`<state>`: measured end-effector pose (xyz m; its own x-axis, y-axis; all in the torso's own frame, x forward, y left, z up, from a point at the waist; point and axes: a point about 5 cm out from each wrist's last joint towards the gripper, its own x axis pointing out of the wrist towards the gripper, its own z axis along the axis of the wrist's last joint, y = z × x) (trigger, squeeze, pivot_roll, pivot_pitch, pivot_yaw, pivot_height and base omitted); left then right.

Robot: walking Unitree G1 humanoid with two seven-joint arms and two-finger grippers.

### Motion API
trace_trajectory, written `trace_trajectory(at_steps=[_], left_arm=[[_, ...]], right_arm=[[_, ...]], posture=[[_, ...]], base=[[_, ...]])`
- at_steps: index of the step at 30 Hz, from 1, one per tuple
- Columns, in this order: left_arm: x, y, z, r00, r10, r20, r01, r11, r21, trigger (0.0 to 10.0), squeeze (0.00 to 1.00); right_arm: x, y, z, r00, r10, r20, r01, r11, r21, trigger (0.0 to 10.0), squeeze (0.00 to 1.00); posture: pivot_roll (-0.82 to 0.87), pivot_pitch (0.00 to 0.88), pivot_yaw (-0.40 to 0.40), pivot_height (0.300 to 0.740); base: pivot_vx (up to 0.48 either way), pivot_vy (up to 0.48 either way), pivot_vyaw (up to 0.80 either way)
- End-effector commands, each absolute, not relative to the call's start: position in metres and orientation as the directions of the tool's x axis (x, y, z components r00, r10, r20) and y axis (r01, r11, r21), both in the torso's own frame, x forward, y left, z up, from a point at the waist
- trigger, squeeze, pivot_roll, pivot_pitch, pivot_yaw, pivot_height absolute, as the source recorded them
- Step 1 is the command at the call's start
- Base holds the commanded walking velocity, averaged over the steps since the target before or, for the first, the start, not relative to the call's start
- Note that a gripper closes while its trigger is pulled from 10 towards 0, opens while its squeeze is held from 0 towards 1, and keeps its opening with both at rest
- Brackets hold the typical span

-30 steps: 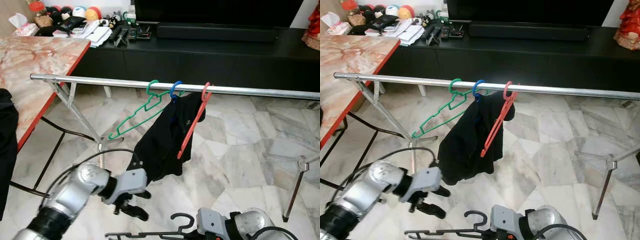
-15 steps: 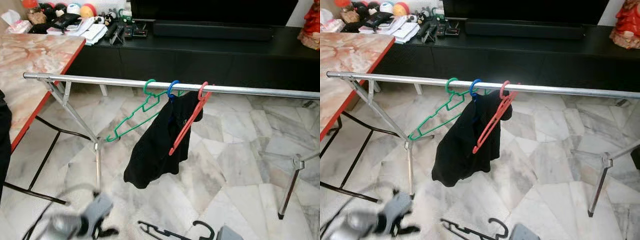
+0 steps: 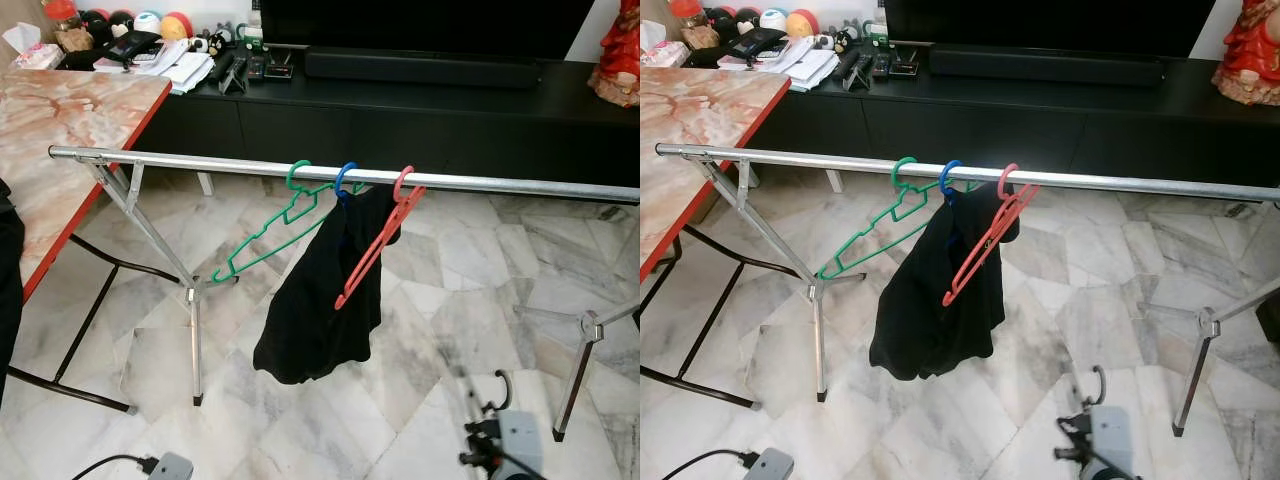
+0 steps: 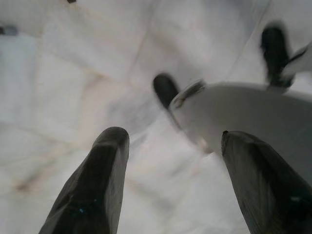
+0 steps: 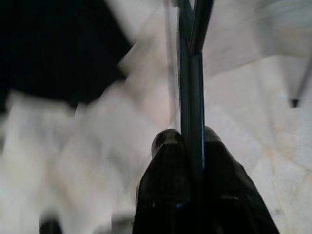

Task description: Hang hanger

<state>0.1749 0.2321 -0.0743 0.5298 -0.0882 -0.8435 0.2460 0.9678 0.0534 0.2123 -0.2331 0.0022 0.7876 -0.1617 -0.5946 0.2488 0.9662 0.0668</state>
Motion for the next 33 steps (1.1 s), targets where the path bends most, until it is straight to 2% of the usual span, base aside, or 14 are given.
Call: trace_trajectory(at_steps=[1, 5, 6, 7, 8, 11, 14, 15, 19, 23, 26, 29, 33], left_arm=[[0.168, 0.224, -0.078, 0.553, -0.129, -0.823, 0.193, 0.981, -0.024, 10.0, 0.0], [0.163, 0.224, -0.082, 0.561, -0.08, -0.824, 0.15, 0.989, 0.007, 10.0, 0.0], [0.162, 0.225, -0.082, 0.558, -0.07, -0.827, 0.144, 0.99, 0.014, 10.0, 0.0], [0.162, 0.225, -0.082, 0.558, -0.07, -0.827, 0.144, 0.99, 0.014, 10.0, 0.0], [0.161, 0.226, -0.083, 0.559, -0.052, -0.827, 0.13, 0.991, 0.025, 10.0, 0.0], [0.156, 0.228, -0.085, 0.55, -0.013, -0.835, 0.096, 0.994, 0.048, 10.0, 0.0], [0.153, 0.23, -0.087, 0.547, 0.012, -0.837, 0.053, 0.997, 0.049, 10.0, 0.0], [0.148, 0.235, -0.087, 0.547, 0.048, -0.836, -0.026, 0.999, 0.04, 10.0, 0.0], [0.14, 0.25, -0.087, 0.545, 0.123, -0.829, -0.12, 0.99, 0.068, 10.0, 0.0], [0.137, 0.259, -0.086, 0.546, 0.18, -0.818, -0.22, 0.973, 0.067, 10.0, 0.0], [0.136, 0.256, -0.087, 0.54, 0.164, -0.826, -0.203, 0.977, 0.061, 10.0, 0.0], [0.135, 0.252, -0.088, 0.546, 0.154, -0.824, -0.214, 0.976, 0.04, 10.0, 0.0], [0.134, 0.249, -0.089, 0.539, 0.13, -0.832, -0.172, 0.984, 0.042, 10.0, 0.0]], right_arm=[[0.218, -0.244, 0.008, 0.789, -0.262, -0.557, 0.366, 0.927, 0.083, 0.0, 0.0], [0.253, -0.248, 0.037, 0.841, -0.326, -0.431, 0.408, 0.906, 0.111, 0.0, 0.0], [0.255, -0.247, 0.04, 0.849, -0.328, -0.414, 0.405, 0.907, 0.113, 7.7, 0.0], [0.255, -0.247, 0.04, 0.849, -0.328, -0.414, 0.405, 0.907, 0.113, 7.7, 0.0], [0.258, -0.242, 0.047, 0.877, -0.311, -0.367, 0.364, 0.928, 0.082, 10.0, 0.0], [0.241, -0.229, 0.033, 0.88, -0.286, -0.38, 0.273, 0.958, -0.09, 10.0, 0.0], [0.231, -0.228, 0.031, 0.883, -0.305, -0.355, 0.319, 0.948, -0.021, 10.0, 0.0], [0.227, -0.226, 0.034, 0.897, -0.302, -0.323, 0.315, 0.949, -0.014, 10.0, 0.0], [0.223, -0.218, 0.042, 0.932, -0.258, -0.255, 0.254, 0.966, -0.049, 10.0, 0.0], [0.224, -0.208, 0.05, 0.953, -0.23, -0.199, 0.231, 0.973, -0.022, 10.0, 0.0], [0.226, -0.204, 0.048, 0.949, -0.232, -0.214, 0.224, 0.973, -0.06, 10.0, 0.0], [0.227, -0.207, 0.048, 0.928, -0.31, -0.209, 0.317, 0.949, 0.0, 10.0, 0.0], [0.226, -0.207, 0.046, 0.908, -0.352, -0.225, 0.367, 0.93, 0.025, 10.0, 0.0]], posture=[[-0.06, 0.153, -0.012, 0.74], [-0.06, 0.165, -0.009, 0.74], [-0.06, 0.165, -0.009, 0.74], [-0.06, 0.165, -0.009, 0.74], [-0.05, 0.174, -0.018, 0.74], [-0.05, 0.176, -0.015, 0.74], [-0.04, 0.177, -0.011, 0.74], [-0.05, 0.175, -0.009, 0.74], [-0.05, 0.178, -0.007, 0.74], [-0.04, 0.173, -0.015, 0.74], [-0.05, 0.17, -0.027, 0.74], [-0.04, 0.171, -0.028, 0.74], [-0.05, 0.17, -0.027, 0.74]], base=[[0.0, 0.0, 0.0], [0.0, 0.0, 0.0], [0.0, 0.0, 0.0], [0.0, 0.0, 0.0], [0.0, 0.0, 0.0], [0.0, 0.0, 0.0], [0.0, 0.0, 0.0], [0.0, 0.0, 0.0], [0.0, 0.0, 0.0], [0.0, 0.0, 0.0], [0.0, 0.0, 0.0], [0.0, 0.0, 0.0], [0.258, 0.0, 0.0]])
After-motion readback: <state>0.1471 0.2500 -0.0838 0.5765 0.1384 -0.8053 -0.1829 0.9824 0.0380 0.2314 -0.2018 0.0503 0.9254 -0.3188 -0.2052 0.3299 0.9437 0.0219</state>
